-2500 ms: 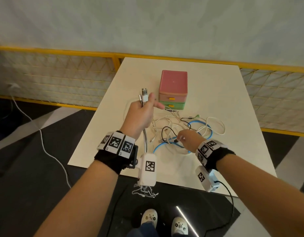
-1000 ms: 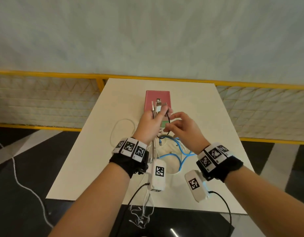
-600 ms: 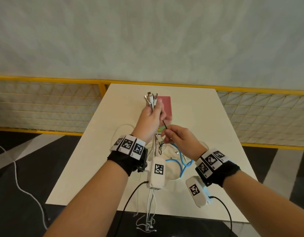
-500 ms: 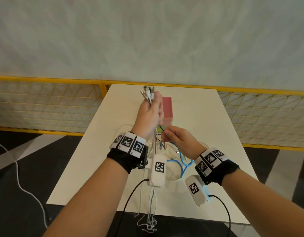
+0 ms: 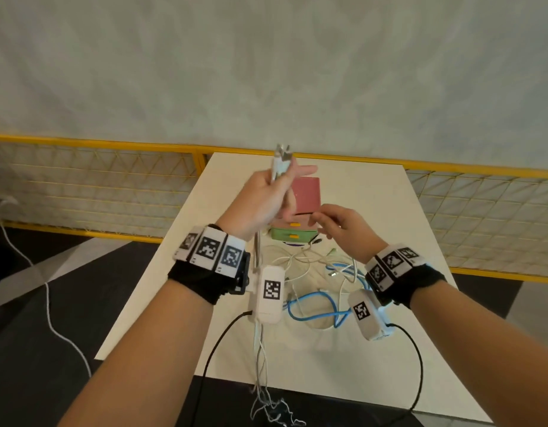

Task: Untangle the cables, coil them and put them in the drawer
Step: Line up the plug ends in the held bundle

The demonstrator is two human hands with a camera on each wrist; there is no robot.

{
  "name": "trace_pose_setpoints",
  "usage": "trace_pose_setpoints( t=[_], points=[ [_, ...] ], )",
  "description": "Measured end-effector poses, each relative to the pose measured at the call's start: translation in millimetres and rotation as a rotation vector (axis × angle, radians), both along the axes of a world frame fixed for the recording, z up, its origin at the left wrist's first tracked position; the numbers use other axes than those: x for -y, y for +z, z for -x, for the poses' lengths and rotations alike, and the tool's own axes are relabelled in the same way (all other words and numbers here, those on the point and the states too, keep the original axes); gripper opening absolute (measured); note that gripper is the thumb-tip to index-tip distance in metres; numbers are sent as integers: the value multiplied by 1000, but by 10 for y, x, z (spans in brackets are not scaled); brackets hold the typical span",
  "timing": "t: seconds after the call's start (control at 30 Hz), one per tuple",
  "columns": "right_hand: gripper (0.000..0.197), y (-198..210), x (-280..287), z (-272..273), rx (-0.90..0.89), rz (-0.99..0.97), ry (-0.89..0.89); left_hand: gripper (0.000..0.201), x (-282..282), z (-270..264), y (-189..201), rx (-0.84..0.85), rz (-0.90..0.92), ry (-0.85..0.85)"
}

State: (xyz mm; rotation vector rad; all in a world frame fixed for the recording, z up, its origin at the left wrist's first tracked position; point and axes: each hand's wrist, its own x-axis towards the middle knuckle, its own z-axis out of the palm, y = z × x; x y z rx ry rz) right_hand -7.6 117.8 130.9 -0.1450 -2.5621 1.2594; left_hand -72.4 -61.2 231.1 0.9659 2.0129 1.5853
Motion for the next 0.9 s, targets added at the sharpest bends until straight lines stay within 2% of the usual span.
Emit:
trace_pose_setpoints(
  t=[0.1, 0.2, 0.27, 0.4, 0.53, 0.63, 0.7, 0.77, 0.9],
  points=[
    [18, 164, 56, 36, -79, -8, 54, 53, -80, -80, -196, -61, 278, -55],
    [18, 222, 68, 32, -90, -1, 101, 54, -114, -38, -374, -55, 352, -55],
    [23, 167, 25, -9, -55, 3, 90, 46, -110, 31, -381, -102, 311, 14],
    [30, 27, -35, -25, 1, -28, 58, 37, -100, 87, -329, -178, 107, 218],
    [33, -145, -168, 6, 88, -41, 17, 29, -58, 109, -256, -73, -127, 371],
    [32, -192, -248, -3, 141, -114, 2, 32, 36, 201, -212, -141, -106, 389],
    [30, -80, -228, 21, 126, -70, -24, 27, 72, 259, -247, -228, -1, 411],
    [26, 51, -170, 36, 115, -3, -23, 24, 82, 273, -294, -256, 29, 422],
    [16, 276, 12, -96, 83, -129, 102, 50, 43, 137, -327, -243, -40, 291]
  ],
)
